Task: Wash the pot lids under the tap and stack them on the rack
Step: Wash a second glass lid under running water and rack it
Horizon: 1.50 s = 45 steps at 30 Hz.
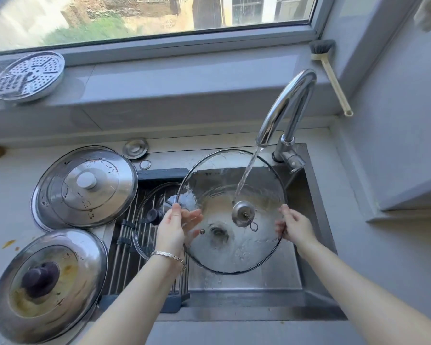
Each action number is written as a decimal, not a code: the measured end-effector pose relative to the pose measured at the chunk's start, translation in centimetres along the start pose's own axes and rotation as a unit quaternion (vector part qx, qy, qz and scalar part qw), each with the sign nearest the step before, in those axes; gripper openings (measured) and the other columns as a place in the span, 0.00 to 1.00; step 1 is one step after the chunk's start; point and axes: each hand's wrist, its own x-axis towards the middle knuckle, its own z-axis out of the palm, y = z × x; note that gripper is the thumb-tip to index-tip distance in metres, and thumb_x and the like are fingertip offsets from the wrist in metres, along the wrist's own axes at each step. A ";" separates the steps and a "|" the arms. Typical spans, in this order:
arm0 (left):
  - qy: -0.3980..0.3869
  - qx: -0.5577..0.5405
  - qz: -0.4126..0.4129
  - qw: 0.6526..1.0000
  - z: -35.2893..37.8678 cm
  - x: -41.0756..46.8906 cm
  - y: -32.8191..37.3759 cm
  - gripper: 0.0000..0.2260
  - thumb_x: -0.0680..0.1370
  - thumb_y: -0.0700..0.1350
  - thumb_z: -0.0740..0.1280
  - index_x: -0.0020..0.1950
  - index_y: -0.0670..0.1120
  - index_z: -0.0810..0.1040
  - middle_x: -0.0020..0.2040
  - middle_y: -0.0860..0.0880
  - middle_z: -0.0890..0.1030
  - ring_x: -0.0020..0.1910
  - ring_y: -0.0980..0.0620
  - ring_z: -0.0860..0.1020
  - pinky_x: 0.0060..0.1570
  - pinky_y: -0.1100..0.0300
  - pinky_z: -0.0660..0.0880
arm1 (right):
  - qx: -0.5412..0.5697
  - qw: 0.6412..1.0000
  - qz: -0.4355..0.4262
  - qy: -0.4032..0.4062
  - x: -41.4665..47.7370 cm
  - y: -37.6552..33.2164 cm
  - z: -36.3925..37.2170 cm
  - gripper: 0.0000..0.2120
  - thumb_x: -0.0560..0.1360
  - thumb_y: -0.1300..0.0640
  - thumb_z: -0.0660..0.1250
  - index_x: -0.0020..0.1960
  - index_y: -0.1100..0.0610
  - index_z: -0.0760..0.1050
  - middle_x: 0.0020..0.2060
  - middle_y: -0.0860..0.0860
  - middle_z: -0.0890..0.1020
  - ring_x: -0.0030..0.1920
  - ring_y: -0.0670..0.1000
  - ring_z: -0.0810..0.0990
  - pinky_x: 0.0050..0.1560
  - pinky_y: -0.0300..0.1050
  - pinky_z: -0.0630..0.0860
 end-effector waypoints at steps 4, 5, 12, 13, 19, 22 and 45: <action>0.023 0.069 0.058 0.996 1.4 -1.4 2.3 0.14 0.81 0.47 0.56 0.38 0.43 0.70 0.37 0.45 0.81 0.26 0.58 0.80 0.27 0.66 0.76 | -0.072 0.993 0.080 -0.044 0.7 0.0 1.4 0.20 0.80 0.53 0.57 0.62 0.68 0.71 0.50 0.62 0.81 0.50 0.61 0.80 0.55 0.52 0.76; 0.031 0.079 0.079 0.993 1.8 -1.6 2.7 0.14 0.81 0.46 0.56 0.37 0.43 0.70 0.36 0.45 0.80 0.25 0.58 0.79 0.24 0.68 0.75 | -0.102 0.993 0.058 -0.024 1.2 -0.4 1.5 0.21 0.80 0.55 0.58 0.66 0.69 0.69 0.55 0.62 0.79 0.56 0.61 0.78 0.60 0.52 0.73; 0.036 0.159 0.164 0.973 2.9 -2.8 3.2 0.12 0.79 0.44 0.61 0.36 0.43 0.72 0.33 0.49 0.81 0.31 0.55 0.80 0.33 0.59 0.77 | -0.024 0.995 -0.055 0.081 3.8 -7.6 1.1 0.07 0.74 0.68 0.55 0.47 0.63 0.72 0.34 0.50 0.69 0.41 0.51 0.69 0.56 0.47 0.72; 0.039 0.150 0.161 0.975 2.9 -2.8 3.3 0.12 0.79 0.44 0.61 0.36 0.43 0.72 0.33 0.48 0.80 0.31 0.53 0.80 0.33 0.58 0.76 | 0.023 0.995 -0.048 0.082 3.9 -8.2 1.3 0.07 0.75 0.70 0.55 0.48 0.67 0.70 0.32 0.50 0.66 0.39 0.51 0.66 0.64 0.52 0.69; 0.049 0.118 0.143 0.981 2.5 -3.2 3.9 0.11 0.79 0.43 0.61 0.37 0.41 0.72 0.35 0.45 0.80 0.30 0.52 0.78 0.27 0.64 0.77 | 0.119 0.992 -0.019 0.046 3.0 -10.2 2.7 0.14 0.74 0.74 0.50 0.43 0.57 0.65 0.32 0.51 0.62 0.32 0.47 0.60 0.70 0.60 0.60; 0.024 0.129 0.137 0.982 2.4 -3.5 4.2 0.10 0.78 0.42 0.63 0.37 0.40 0.74 0.36 0.44 0.81 0.31 0.53 0.81 0.27 0.62 0.79 | 0.025 0.999 -0.034 -0.010 2.6 -9.9 2.2 0.18 0.74 0.72 0.52 0.47 0.50 0.68 0.38 0.50 0.70 0.38 0.48 0.68 0.71 0.59 0.62; -0.063 0.117 0.180 0.975 2.8 -8.8 6.0 0.12 0.75 0.40 0.68 0.33 0.37 0.77 0.34 0.39 0.82 0.34 0.41 0.82 0.28 0.56 0.80 | -0.356 0.926 -0.106 -0.068 -8.9 -5.4 5.3 0.30 0.77 0.35 0.46 0.25 0.55 0.59 0.26 0.51 0.69 0.32 0.53 0.70 0.37 0.44 0.66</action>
